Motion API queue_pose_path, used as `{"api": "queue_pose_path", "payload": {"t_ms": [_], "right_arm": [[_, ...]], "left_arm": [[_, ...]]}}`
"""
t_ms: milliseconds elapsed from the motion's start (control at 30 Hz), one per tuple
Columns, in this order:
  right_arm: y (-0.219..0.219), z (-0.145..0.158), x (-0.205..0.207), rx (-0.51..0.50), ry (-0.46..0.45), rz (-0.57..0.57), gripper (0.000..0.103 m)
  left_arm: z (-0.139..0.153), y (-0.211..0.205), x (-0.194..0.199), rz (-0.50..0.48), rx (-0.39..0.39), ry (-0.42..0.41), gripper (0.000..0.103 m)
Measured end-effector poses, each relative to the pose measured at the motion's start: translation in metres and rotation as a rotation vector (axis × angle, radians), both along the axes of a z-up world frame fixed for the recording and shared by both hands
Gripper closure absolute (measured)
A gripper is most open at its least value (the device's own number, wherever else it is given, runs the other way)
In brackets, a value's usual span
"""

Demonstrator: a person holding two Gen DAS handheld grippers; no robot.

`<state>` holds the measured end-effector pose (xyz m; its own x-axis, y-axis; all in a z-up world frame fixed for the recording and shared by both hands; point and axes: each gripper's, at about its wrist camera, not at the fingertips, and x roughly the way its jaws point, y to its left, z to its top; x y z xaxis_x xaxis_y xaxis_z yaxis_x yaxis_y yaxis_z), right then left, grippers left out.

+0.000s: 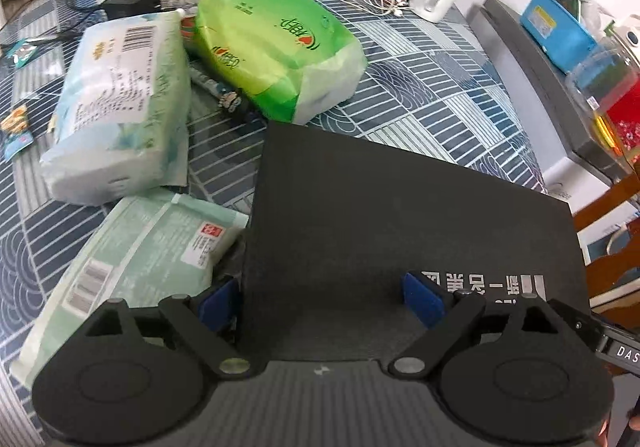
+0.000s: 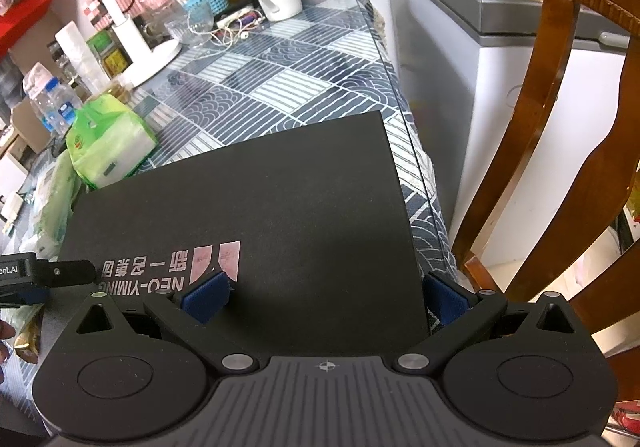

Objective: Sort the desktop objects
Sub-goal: 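Carry the held lid with both grippers over the open box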

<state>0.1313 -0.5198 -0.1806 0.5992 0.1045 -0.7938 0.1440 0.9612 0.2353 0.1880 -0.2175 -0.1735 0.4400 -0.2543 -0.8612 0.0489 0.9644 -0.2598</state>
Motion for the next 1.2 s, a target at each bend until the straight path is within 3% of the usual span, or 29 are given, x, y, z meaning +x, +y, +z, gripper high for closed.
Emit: {"api": "queue_pose_path", "payload": {"t_ms": [300, 500, 767, 867, 1200], "right_arm": [[-0.002, -0.001, 0.005, 0.024, 0.02, 0.025, 0.0], [-0.004, 0.0, 0.008, 0.027, 0.053, 0.03, 0.0], [-0.013, -0.001, 0.001, 0.025, 0.043, 0.112, 0.0], [-0.015, 0.0, 0.0, 0.035, 0.042, 0.11, 0.0], [-0.012, 0.001, -0.014, 0.029, 0.046, 0.081, 0.0]], "left_arm": [[0.001, 0.007, 0.01, -0.061, -0.043, 0.04, 0.0], [0.006, -0.009, 0.002, -0.102, 0.028, 0.048, 0.0], [0.004, -0.006, -0.003, -0.137, 0.008, 0.047, 0.0], [0.002, -0.003, -0.004, -0.13, -0.011, 0.044, 0.0], [0.012, -0.011, -0.004, -0.171, 0.031, 0.071, 0.0]]}}
